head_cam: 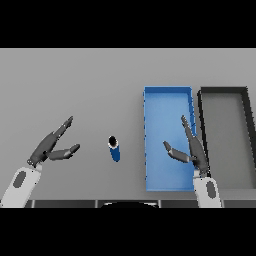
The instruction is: Pick up the blue pipe and place it into the blue bin.
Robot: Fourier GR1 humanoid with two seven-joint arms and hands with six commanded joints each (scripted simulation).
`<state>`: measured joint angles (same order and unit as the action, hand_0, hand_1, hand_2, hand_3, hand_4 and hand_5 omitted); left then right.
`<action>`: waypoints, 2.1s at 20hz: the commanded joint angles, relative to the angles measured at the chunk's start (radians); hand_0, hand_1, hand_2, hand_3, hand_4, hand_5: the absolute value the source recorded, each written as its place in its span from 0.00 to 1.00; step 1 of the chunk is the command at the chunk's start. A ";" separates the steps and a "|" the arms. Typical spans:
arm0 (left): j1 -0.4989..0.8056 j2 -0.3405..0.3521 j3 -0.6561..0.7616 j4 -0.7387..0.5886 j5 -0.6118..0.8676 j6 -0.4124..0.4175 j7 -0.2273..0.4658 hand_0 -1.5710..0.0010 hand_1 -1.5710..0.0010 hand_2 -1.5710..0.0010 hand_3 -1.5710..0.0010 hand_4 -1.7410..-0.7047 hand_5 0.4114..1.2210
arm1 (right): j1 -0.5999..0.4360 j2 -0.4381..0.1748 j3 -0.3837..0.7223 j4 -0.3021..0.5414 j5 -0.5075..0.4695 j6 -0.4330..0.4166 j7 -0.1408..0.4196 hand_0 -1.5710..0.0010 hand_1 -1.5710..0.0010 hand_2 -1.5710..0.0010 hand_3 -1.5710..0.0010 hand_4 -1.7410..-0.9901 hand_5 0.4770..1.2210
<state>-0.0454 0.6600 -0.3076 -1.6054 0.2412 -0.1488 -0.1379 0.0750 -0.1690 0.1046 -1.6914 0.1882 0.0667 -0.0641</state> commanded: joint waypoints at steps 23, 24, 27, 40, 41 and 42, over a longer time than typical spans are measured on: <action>-0.111 -0.325 -0.272 0.115 -0.190 0.007 0.124 1.00 1.00 1.00 1.00 0.58 0.11 | -0.007 -0.003 -0.021 0.006 -0.039 0.021 0.006 1.00 1.00 1.00 1.00 0.72 0.10; -0.117 -0.334 -0.275 0.147 -0.213 0.018 0.104 1.00 1.00 1.00 1.00 0.60 0.10 | 0.000 0.002 -0.021 -0.001 -0.046 0.022 -0.001 1.00 1.00 1.00 1.00 0.72 0.10; -0.130 -0.382 -0.285 0.198 -0.238 0.042 0.065 1.00 1.00 0.98 1.00 0.62 0.13 | 0.015 -0.007 -0.025 -0.002 -0.039 0.019 -0.006 1.00 1.00 1.00 1.00 0.73 0.10; -0.120 -0.488 -0.286 0.208 -0.160 0.017 0.020 0.19 0.15 0.13 0.16 0.15 0.89 | 0.006 -0.001 -0.018 0.011 -0.022 0.010 -0.005 1.00 1.00 1.00 1.00 0.75 0.11; -0.115 -0.495 -0.295 0.197 -0.168 0.032 0.025 0.15 0.12 0.11 0.13 0.17 0.91 | 0.008 -0.003 -0.018 0.011 -0.023 0.014 0.002 1.00 1.00 1.00 1.00 0.75 0.11; -0.118 -0.490 -0.293 0.199 -0.167 0.031 0.007 0.12 0.10 0.08 0.10 0.19 0.93 | 0.001 -0.005 -0.022 0.015 -0.029 0.016 0.008 1.00 1.00 1.00 1.00 0.75 0.11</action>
<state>-0.1632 0.1707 -0.6001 -1.4065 0.0759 -0.1189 -0.1319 0.0756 -0.1738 0.0823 -1.6766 0.1595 0.0824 -0.0557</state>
